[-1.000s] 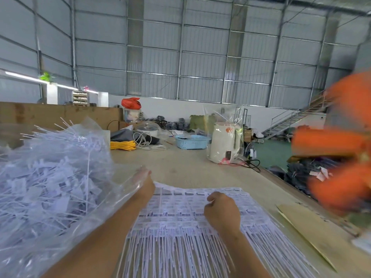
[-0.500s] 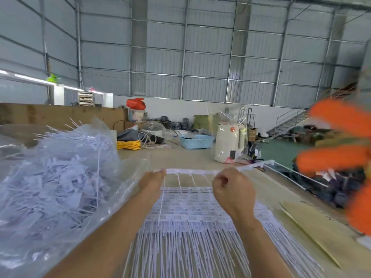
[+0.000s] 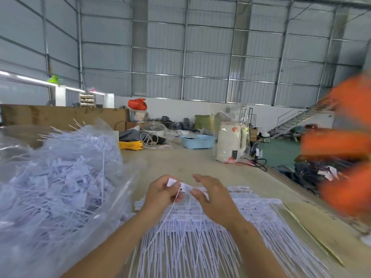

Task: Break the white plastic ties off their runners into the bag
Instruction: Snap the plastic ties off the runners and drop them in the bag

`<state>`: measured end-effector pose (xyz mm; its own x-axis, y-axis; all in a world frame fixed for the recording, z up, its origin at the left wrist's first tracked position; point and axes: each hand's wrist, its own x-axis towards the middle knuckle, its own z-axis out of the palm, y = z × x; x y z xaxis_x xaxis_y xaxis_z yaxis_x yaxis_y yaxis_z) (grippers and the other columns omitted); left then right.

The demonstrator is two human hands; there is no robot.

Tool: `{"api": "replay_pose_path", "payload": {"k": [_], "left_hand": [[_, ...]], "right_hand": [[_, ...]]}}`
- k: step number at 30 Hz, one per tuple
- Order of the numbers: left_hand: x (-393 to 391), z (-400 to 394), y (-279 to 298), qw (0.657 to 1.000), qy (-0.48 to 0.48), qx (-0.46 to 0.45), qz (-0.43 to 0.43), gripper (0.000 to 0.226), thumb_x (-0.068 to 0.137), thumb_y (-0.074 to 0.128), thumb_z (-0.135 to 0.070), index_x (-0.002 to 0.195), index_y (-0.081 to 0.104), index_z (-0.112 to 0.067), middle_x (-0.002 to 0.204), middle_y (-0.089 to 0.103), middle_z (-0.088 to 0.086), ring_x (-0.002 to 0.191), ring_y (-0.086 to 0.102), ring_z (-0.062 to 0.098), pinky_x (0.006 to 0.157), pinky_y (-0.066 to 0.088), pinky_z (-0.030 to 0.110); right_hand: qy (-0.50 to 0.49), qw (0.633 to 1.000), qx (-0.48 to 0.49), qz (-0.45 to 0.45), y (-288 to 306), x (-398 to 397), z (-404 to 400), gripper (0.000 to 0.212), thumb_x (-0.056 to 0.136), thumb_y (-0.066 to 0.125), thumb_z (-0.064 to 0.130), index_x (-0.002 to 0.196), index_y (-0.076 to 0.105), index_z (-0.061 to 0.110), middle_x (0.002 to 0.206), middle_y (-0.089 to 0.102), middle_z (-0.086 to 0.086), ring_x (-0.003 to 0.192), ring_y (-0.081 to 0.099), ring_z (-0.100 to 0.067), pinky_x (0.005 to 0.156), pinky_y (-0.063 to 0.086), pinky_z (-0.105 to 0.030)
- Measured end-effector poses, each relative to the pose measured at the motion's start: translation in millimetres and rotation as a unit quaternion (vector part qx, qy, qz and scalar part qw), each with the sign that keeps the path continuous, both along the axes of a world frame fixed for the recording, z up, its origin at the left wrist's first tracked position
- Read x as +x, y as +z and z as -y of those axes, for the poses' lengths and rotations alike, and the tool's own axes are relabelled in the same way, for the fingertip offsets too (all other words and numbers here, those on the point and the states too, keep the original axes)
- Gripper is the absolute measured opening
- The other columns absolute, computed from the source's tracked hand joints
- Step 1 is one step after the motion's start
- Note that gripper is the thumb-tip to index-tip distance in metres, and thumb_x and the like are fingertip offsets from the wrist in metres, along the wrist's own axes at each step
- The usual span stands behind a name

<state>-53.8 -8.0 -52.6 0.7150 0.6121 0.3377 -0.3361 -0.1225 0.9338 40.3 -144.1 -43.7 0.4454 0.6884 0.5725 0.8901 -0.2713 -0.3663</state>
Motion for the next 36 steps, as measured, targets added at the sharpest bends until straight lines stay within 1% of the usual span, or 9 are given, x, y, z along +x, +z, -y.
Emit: {"api": "replay_pose_path", "payload": {"k": [2,6,11,15,18,23,32,34,36], "left_hand": [[-3.6,9.0,0.8,0.999,-0.029,0.029,0.020,0.017,0.093,0.053,-0.001,0.077,0.061,-0.001,0.056,0.061,0.007,0.050,0.056,0.015,0.049,0.045,0.022],[-3.6,20.6,1.6,0.997,0.000,0.070,0.018,0.021,0.095,0.053,-0.010,0.076,0.058,-0.002,0.049,0.055,0.002,0.043,0.048,0.010,0.046,0.040,0.019],[-1.5,19.5,1.3,0.986,0.045,0.154,-0.053,0.027,0.094,0.057,-0.019,0.070,0.049,-0.011,0.039,0.052,-0.005,0.034,0.042,0.004,0.042,0.036,0.016],[2.1,14.1,3.4,0.989,0.064,0.081,-0.104,0.036,0.095,0.056,-0.017,0.063,0.042,-0.011,0.038,0.047,-0.004,0.030,0.033,0.005,0.036,0.028,0.016],[0.6,16.3,6.9,0.993,0.065,0.015,-0.100,0.036,0.094,0.057,-0.013,0.062,0.040,-0.009,0.044,0.041,0.006,0.026,0.031,0.005,0.033,0.023,0.012],[4.3,24.1,15.2,0.990,0.055,-0.061,-0.116,0.031,0.094,0.058,-0.012,0.066,0.045,-0.006,0.058,0.043,0.010,0.023,0.031,0.004,0.031,0.021,0.009],[3.6,23.1,18.6,0.983,0.058,-0.099,-0.144,0.012,0.090,0.058,-0.006,0.079,0.056,-0.001,0.057,0.050,0.015,0.021,0.027,0.010,0.032,0.017,0.010],[4.8,18.9,12.8,0.980,0.077,-0.084,-0.165,0.020,0.090,0.061,-0.010,0.073,0.056,-0.001,0.053,0.049,0.013,0.024,0.033,0.011,0.034,0.022,0.012],[4.5,4.3,4.9,0.966,0.150,-0.059,-0.203,0.025,0.090,0.063,-0.016,0.070,0.058,-0.001,0.056,0.055,0.014,0.038,0.050,0.018,0.043,0.033,0.019]], "right_hand": [[0.009,0.999,-0.034,0.014,-8.7,1.7,-6.3,0.036,0.098,0.044,0.031,0.131,0.052,0.017,0.127,0.057,-0.003,0.119,0.047,-0.020,0.102,0.035,-0.037],[0.071,0.997,0.037,-0.008,-8.1,-0.9,-6.1,0.025,0.095,0.052,0.021,0.086,0.065,0.001,0.078,0.061,-0.013,0.073,0.050,-0.020,0.068,0.035,-0.031],[0.075,0.995,0.063,-0.002,-5.9,-6.5,-3.2,0.026,0.089,0.063,0.024,0.074,0.064,0.002,0.069,0.059,-0.013,0.066,0.049,-0.019,0.066,0.039,-0.034],[-0.018,0.990,0.060,0.127,-2.3,-17.6,-8.2,0.024,0.080,0.072,0.025,0.062,0.064,0.010,0.062,0.040,0.002,0.060,0.045,-0.021,0.060,0.033,-0.031],[-0.069,0.970,0.047,0.228,3.7,-31.8,-8.0,0.026,0.063,0.084,0.023,0.051,0.062,0.017,0.056,0.048,0.002,0.053,0.052,-0.022,0.054,0.038,-0.032],[-0.093,0.957,0.039,0.271,10.5,-33.5,-3.4,0.030,0.053,0.088,0.019,0.046,0.059,0.018,0.054,0.050,0.004,0.050,0.052,-0.019,0.053,0.039,-0.030],[-0.066,0.953,0.046,0.292,10.4,-40.7,-4.8,0.029,0.047,0.088,0.012,0.045,0.060,0.018,0.052,0.049,0.005,0.049,0.051,-0.017,0.054,0.043,-0.030],[-0.066,0.948,0.061,0.305,13.4,-44.0,-3.4,0.031,0.048,0.089,0.010,0.044,0.059,0.016,0.051,0.049,0.004,0.049,0.050,-0.018,0.054,0.041,-0.029],[-0.052,0.941,0.153,0.297,23.3,-46.2,0.2,0.031,0.060,0.084,0.010,0.046,0.057,0.012,0.052,0.046,0.002,0.050,0.046,-0.020,0.054,0.037,-0.028]]}}
